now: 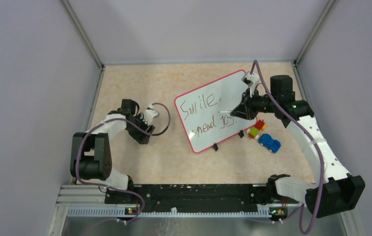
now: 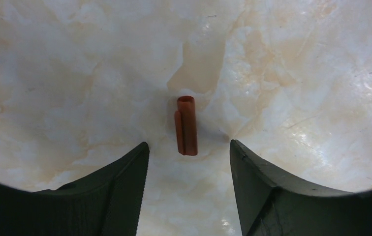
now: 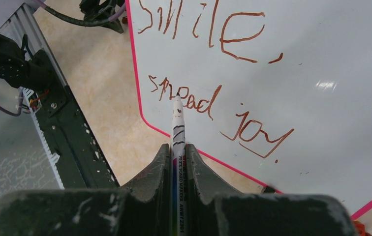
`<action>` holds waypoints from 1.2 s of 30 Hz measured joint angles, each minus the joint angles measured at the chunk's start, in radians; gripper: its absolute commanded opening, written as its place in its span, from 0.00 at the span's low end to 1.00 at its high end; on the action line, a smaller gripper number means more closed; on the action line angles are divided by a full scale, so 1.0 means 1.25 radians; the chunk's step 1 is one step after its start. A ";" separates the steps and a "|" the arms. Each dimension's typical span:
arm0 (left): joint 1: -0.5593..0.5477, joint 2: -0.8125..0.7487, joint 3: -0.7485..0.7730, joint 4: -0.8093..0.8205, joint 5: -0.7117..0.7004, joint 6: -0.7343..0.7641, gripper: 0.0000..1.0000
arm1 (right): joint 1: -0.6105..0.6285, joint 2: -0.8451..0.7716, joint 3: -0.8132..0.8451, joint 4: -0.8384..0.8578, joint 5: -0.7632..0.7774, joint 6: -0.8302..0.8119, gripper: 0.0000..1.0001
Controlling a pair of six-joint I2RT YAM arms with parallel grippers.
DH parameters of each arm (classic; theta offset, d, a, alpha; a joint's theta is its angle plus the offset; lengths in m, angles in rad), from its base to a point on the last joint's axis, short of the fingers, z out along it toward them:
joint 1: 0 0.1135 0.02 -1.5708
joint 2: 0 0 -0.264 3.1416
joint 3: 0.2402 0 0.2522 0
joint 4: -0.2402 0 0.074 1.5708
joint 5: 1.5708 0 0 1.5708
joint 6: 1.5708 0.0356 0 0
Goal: Write a sentence on the whiteboard
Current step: Pick up the pen cap from the center of the board, then insert the whiteboard marker without the cap into the pen cap.
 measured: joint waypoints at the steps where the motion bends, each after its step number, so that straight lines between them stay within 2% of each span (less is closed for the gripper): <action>1: -0.002 0.004 -0.004 0.009 -0.004 -0.001 0.63 | 0.000 0.000 0.000 0.000 0.000 0.000 0.00; 7: -0.013 0.008 -0.016 0.063 -0.041 -0.014 0.45 | 0.000 0.000 0.000 0.000 0.004 0.000 0.00; 12: -0.018 0.007 -0.023 0.094 -0.039 -0.026 0.21 | 0.000 0.000 0.000 0.000 0.008 0.000 0.00; 15: -0.020 0.003 -0.025 0.093 -0.035 -0.031 0.11 | 0.000 0.001 0.000 0.000 0.009 0.000 0.00; 20: -0.013 -0.005 -0.009 0.051 -0.020 -0.036 0.01 | 0.000 0.004 0.001 0.000 0.009 0.001 0.00; 23: -0.010 -0.020 0.028 -0.015 -0.011 -0.036 0.00 | 0.000 0.007 0.001 0.000 0.008 0.009 0.00; 28: -0.009 -0.064 0.192 -0.147 0.033 -0.036 0.00 | 0.000 0.008 0.002 0.009 -0.011 0.037 0.00; 33: -0.028 -0.084 0.475 -0.261 0.130 -0.034 0.00 | 0.000 0.008 0.003 0.035 -0.071 0.080 0.00; 36: -0.082 -0.088 0.632 -0.318 0.191 -0.033 0.00 | 0.000 0.009 0.007 0.042 -0.118 0.099 0.00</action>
